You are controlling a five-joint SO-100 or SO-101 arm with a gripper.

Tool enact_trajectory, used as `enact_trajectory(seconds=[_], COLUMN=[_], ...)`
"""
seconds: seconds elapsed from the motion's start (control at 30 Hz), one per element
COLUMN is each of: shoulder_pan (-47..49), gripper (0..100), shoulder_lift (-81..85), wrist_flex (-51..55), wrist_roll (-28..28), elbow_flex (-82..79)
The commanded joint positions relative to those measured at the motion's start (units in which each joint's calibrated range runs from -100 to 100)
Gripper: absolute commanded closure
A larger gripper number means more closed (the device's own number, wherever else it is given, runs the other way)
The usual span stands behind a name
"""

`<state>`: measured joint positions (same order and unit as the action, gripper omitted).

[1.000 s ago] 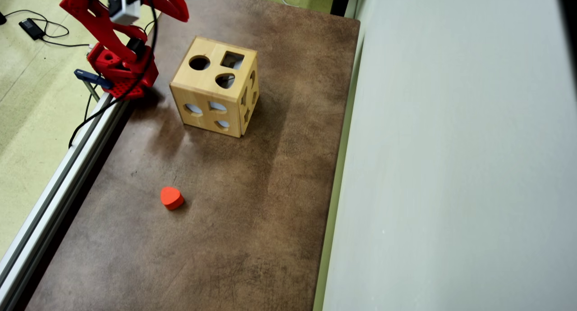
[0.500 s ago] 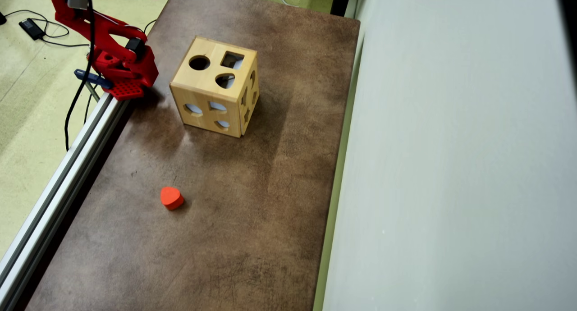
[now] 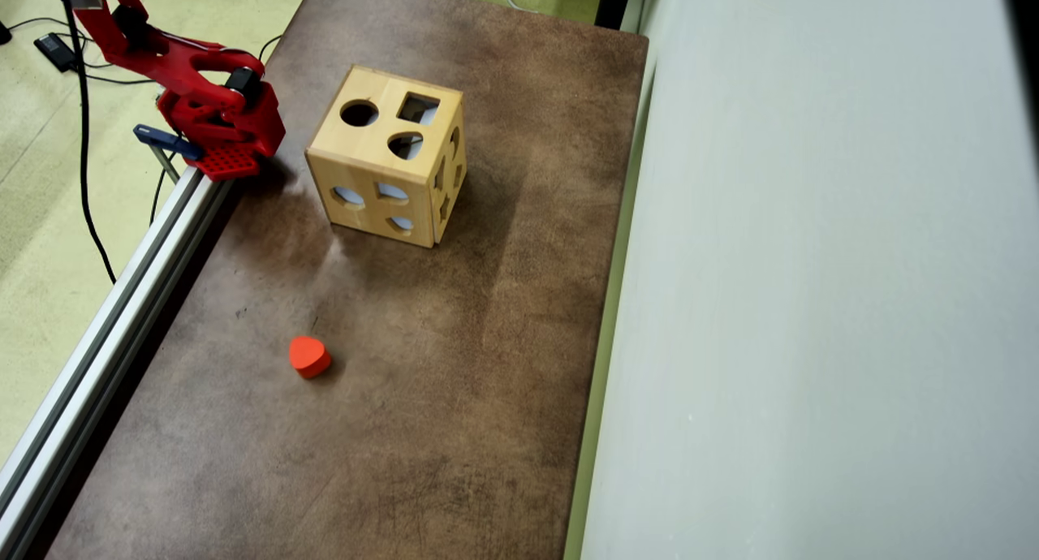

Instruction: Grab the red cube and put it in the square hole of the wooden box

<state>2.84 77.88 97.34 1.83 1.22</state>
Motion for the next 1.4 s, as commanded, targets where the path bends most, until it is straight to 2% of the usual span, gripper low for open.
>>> enact_trajectory(seconds=[0.0, 0.4, 1.37], shoulder_pan=[-0.16, -0.24, -3.28], gripper=[98, 98, 98], shoulder_lift=[5.3, 17.19, 17.45], wrist_flex=[0.41, 0.57, 0.73], wrist_roll=[0.44, 0.44, 0.44], elbow_flex=[-6.94, -16.42, -21.08])
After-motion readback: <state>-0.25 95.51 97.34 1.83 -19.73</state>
